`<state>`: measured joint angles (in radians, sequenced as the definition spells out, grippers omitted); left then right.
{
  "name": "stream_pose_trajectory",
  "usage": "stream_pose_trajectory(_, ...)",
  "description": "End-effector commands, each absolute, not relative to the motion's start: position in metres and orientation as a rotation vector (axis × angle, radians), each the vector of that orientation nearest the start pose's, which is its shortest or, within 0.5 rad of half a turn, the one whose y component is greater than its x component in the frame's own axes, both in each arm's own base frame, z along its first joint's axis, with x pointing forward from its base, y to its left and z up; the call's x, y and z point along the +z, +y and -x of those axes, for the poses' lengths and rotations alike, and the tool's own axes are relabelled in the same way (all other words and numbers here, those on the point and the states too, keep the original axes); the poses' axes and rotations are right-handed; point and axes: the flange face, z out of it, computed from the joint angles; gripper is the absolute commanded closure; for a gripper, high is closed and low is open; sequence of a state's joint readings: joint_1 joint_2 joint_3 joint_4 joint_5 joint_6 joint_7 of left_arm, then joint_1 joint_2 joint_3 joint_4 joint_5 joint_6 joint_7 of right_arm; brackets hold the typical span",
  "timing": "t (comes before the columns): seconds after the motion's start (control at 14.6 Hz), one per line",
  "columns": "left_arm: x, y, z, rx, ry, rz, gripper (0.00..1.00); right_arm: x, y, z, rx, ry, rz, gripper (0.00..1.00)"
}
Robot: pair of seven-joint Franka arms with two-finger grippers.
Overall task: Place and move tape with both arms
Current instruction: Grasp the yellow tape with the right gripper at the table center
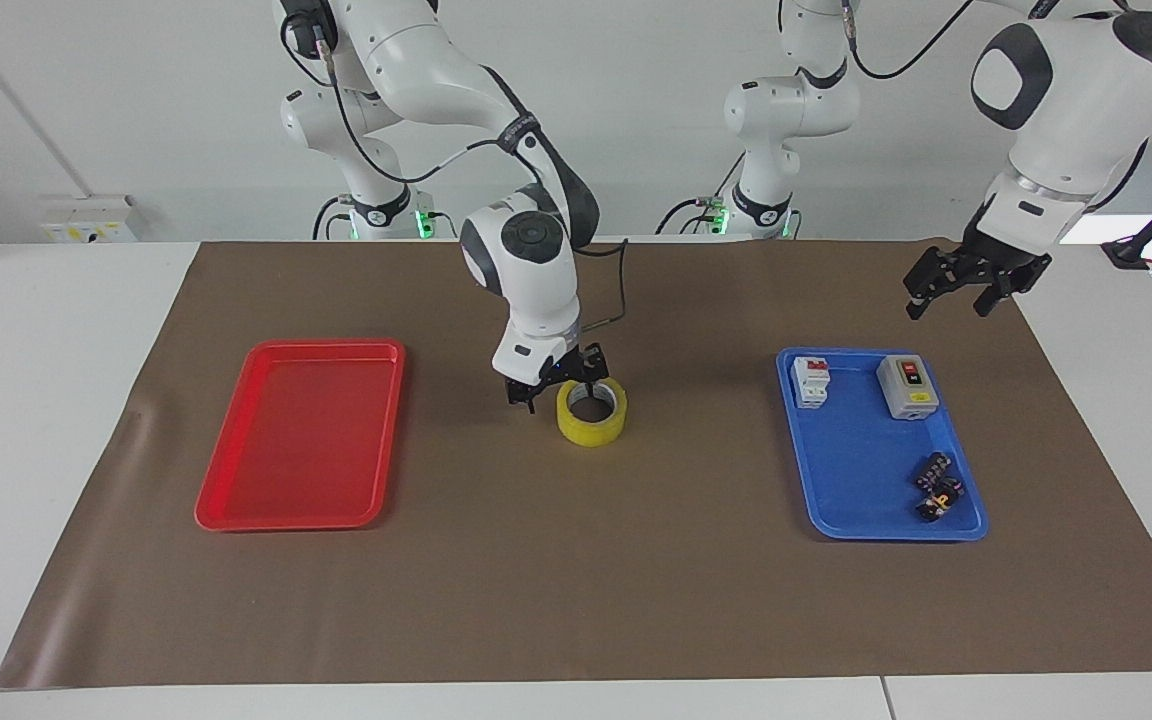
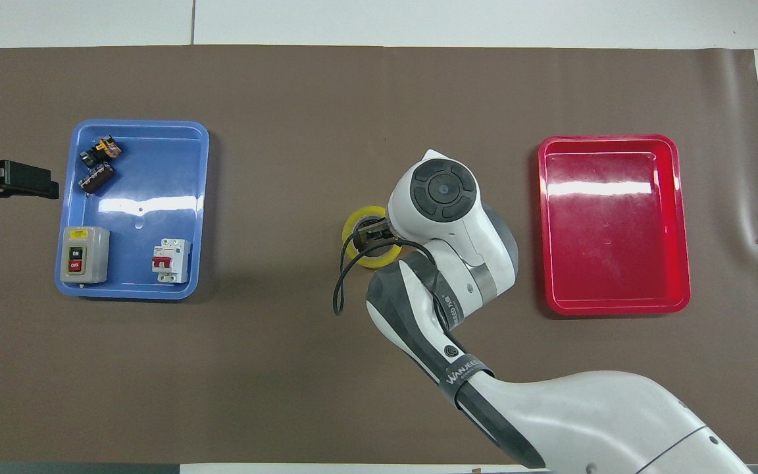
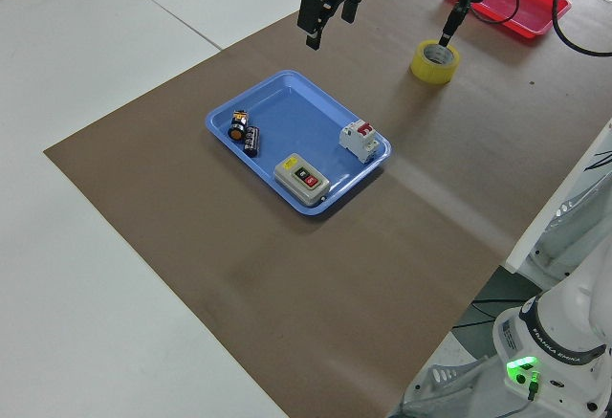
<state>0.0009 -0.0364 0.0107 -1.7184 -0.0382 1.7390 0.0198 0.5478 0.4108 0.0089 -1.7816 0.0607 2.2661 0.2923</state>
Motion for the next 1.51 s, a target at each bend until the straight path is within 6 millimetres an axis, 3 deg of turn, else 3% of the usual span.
stream_pose_trajectory(0.0,0.604,0.013,-0.558,-0.046,-0.005,3.205,0.0,0.328,0.345,-0.559,-0.098,-0.32,3.035,0.0)
stream_pose_trajectory(0.14,0.605,0.027,-0.553,-0.02,-0.043,3.207,0.0,0.312,0.338,-0.552,-0.113,-0.314,3.034,0.0)
stream_pose_trajectory(0.27,0.602,0.027,-0.549,0.014,-0.043,3.208,0.0,0.294,0.342,-0.549,-0.094,-0.317,3.041,0.0)
stream_pose_trajectory(0.82,0.6,0.019,-0.547,0.026,-0.022,3.203,0.0,0.288,0.343,-0.547,-0.099,-0.322,3.04,0.01)
stream_pose_trajectory(0.89,0.6,0.018,-0.547,0.028,-0.018,3.202,0.0,0.284,0.346,-0.545,-0.091,-0.332,3.042,0.06)
stream_pose_trajectory(0.96,0.6,0.018,-0.547,0.028,-0.017,3.202,0.0,0.287,0.347,-0.546,-0.084,-0.333,3.043,0.24)
stream_pose_trajectory(1.03,0.6,0.017,-0.547,0.031,-0.015,3.202,0.0,0.289,0.348,-0.547,-0.089,-0.335,3.043,0.47)
stream_pose_trajectory(1.1,0.599,0.016,-0.547,0.033,-0.013,3.202,0.0,0.29,0.348,-0.547,-0.089,-0.337,3.043,0.79)
stream_pose_trajectory(1.17,0.599,0.015,-0.547,0.033,-0.01,3.202,0.0,0.292,0.349,-0.548,-0.087,-0.337,3.044,1.0)
stream_pose_trajectory(1.44,0.599,0.012,-0.547,0.036,-0.005,3.202,0.0,0.307,0.353,-0.555,-0.072,-0.335,3.045,1.0)
